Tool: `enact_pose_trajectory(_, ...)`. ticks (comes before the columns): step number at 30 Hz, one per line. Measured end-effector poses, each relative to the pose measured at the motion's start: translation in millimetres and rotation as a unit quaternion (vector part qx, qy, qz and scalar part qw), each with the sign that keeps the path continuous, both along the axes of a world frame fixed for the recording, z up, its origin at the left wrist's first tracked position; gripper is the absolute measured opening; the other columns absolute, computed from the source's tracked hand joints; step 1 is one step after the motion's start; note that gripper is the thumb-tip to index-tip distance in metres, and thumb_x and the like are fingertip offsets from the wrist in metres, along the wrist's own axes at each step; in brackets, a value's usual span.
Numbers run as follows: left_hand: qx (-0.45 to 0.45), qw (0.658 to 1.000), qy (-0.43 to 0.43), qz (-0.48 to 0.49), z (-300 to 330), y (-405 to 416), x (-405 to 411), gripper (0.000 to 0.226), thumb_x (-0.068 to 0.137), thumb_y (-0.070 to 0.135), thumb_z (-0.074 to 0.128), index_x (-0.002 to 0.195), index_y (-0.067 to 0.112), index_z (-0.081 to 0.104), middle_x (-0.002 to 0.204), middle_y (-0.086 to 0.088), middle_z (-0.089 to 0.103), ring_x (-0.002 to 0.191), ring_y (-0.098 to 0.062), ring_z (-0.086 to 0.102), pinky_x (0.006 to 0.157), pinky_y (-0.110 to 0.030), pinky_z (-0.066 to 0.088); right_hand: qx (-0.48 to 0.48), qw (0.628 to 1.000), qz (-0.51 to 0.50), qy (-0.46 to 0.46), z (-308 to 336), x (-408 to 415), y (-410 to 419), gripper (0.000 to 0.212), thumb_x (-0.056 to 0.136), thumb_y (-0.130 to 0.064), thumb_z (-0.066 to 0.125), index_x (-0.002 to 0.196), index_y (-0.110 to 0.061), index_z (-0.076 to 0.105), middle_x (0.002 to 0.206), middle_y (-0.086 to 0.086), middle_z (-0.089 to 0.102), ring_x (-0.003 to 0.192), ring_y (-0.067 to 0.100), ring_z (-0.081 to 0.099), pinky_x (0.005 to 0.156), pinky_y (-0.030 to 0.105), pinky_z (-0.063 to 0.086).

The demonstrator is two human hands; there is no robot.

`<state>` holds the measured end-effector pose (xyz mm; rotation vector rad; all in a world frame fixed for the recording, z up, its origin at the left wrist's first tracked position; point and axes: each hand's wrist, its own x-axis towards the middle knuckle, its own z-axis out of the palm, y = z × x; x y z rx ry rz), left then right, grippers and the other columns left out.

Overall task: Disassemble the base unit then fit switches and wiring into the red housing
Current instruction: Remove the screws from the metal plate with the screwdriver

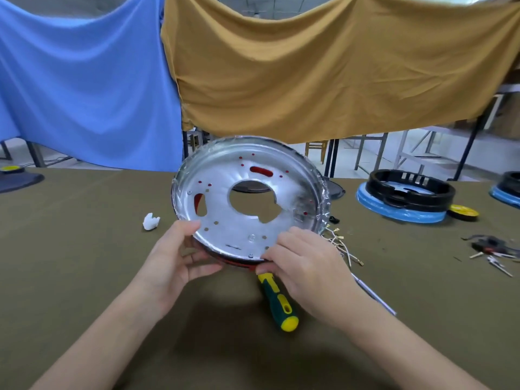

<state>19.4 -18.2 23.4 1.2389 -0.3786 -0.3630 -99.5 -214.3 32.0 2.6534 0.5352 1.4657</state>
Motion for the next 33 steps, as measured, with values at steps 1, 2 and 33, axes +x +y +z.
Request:
enact_pose_trajectory(1, 0.010, 1.000, 0.003, -0.001, 1.1, 1.8, 1.4, 0.022, 0.072, 0.043, 0.063, 0.081, 0.030, 0.078, 0.095, -0.012, 0.070, 0.076, -0.025, 0.071, 0.065, -0.040, 0.060, 0.002, 1.000, 0.003, -0.012, -1.0, 0.7, 1.6, 0.032, 0.094, -0.030, 0.063, 0.069, -0.010, 0.066, 0.066, 0.000, 0.054, 0.063, 0.020, 0.050, 0.057, 0.032, 0.044)
enact_pose_trajectory(2, 0.021, 1.000, 0.007, 0.004, 2.9, 4.0, 2.6, 0.026, 0.071, 0.046, 0.063, 0.081, 0.027, 0.078, 0.090, -0.012, 0.068, 0.073, -0.026, 0.070, 0.063, -0.039, 0.060, 0.011, 1.000, 0.011, -0.020, -0.8, 1.2, 2.2, 0.030, 0.093, -0.031, 0.065, 0.073, -0.009, 0.069, 0.070, 0.001, 0.057, 0.065, 0.020, 0.052, 0.060, 0.032, 0.045)
enact_pose_trajectory(33, 0.289, 0.698, -0.642, 0.130, 6.7, 14.0, -4.1, 0.016, 0.090, 0.022, 0.047, 0.083, 0.013, 0.059, 0.083, 0.013, 0.053, 0.077, -0.007, 0.042, 0.074, -0.022, 0.038, 0.371, 0.809, -0.217, 0.402, 34.6, -38.5, -88.7, 0.022, 0.081, -0.046, 0.073, 0.082, -0.025, 0.066, 0.083, -0.011, 0.066, 0.079, 0.008, 0.062, 0.065, 0.024, 0.047)
